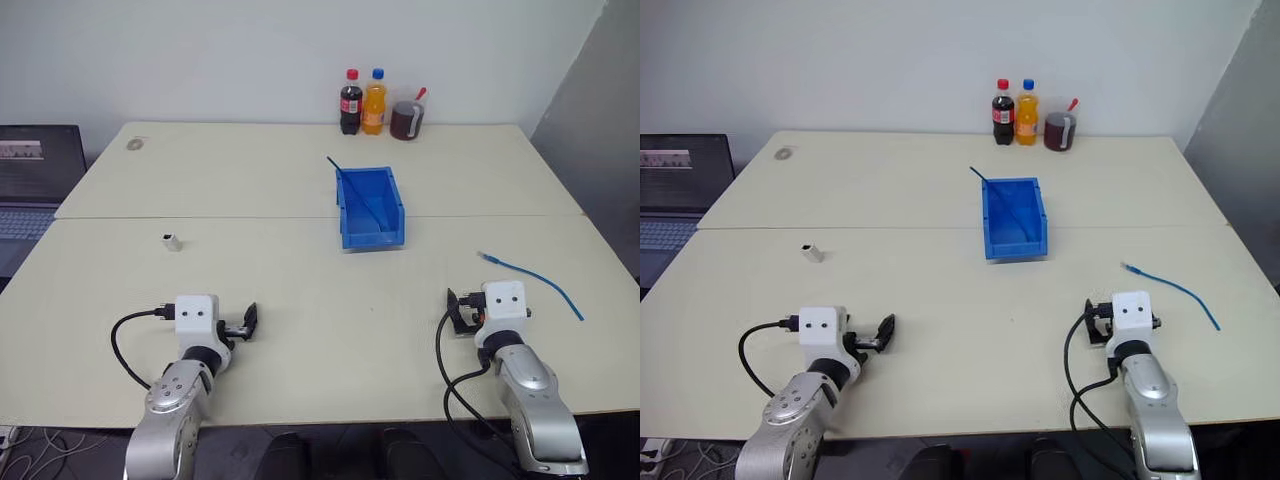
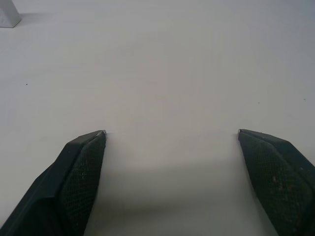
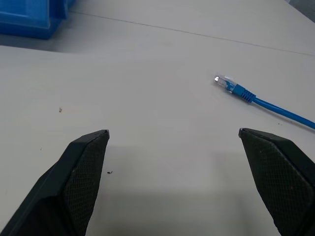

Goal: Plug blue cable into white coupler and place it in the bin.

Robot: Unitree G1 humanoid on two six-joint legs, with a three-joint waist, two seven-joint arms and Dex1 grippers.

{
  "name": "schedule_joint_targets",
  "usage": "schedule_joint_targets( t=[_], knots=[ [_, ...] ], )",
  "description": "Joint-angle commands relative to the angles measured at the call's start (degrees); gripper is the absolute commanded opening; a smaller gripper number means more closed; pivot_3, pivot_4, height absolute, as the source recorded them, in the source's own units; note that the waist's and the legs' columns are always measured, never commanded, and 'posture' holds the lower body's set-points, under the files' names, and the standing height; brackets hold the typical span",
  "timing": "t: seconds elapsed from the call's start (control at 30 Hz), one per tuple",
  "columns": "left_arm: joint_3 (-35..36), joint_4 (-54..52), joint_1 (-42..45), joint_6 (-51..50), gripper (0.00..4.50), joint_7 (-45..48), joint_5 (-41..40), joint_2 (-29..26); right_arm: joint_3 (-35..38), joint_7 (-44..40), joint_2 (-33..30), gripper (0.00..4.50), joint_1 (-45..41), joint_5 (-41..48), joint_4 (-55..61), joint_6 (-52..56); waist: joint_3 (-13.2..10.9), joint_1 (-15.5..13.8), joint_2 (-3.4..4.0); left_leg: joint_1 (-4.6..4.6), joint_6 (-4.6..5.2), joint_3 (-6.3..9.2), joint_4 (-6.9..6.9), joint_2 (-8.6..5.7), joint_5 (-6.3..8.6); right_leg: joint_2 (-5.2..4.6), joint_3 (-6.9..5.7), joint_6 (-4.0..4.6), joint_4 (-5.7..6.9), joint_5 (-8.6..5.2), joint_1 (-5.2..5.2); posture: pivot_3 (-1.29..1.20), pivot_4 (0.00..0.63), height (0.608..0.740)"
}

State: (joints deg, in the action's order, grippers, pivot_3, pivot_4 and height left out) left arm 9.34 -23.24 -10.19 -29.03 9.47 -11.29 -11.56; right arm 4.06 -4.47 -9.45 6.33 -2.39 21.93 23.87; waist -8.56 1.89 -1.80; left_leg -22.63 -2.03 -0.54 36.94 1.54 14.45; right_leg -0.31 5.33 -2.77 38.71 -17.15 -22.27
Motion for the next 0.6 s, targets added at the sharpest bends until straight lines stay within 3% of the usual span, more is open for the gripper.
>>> schedule_joint_targets(
  t=[0.03,0.6],
  knots=[
    [-0.4,-0.5,-1.5,-1.0,4.47,-0.6,0.4,0.1,-0.3,1.0,0.5,4.50,2.1,-0.8,3.5,-2.4,0.0,0.0,0.00,-0.01,-0.01,0.00,0.00,0.01,0.01,0.00,0.00,0.00,-0.02,0.00,0.00,0.00,0.150,0.740],
    [-1.2,-0.4,-1.3,0.5,4.47,0.9,-0.8,1.0,0.4,0.3,-0.6,4.50,2.7,-0.4,3.9,-2.1,0.0,0.0,0.02,0.02,-0.01,0.00,0.01,0.03,0.01,0.03,-0.01,0.03,-0.03,-0.02,0.01,0.00,0.150,0.740]
  ],
)
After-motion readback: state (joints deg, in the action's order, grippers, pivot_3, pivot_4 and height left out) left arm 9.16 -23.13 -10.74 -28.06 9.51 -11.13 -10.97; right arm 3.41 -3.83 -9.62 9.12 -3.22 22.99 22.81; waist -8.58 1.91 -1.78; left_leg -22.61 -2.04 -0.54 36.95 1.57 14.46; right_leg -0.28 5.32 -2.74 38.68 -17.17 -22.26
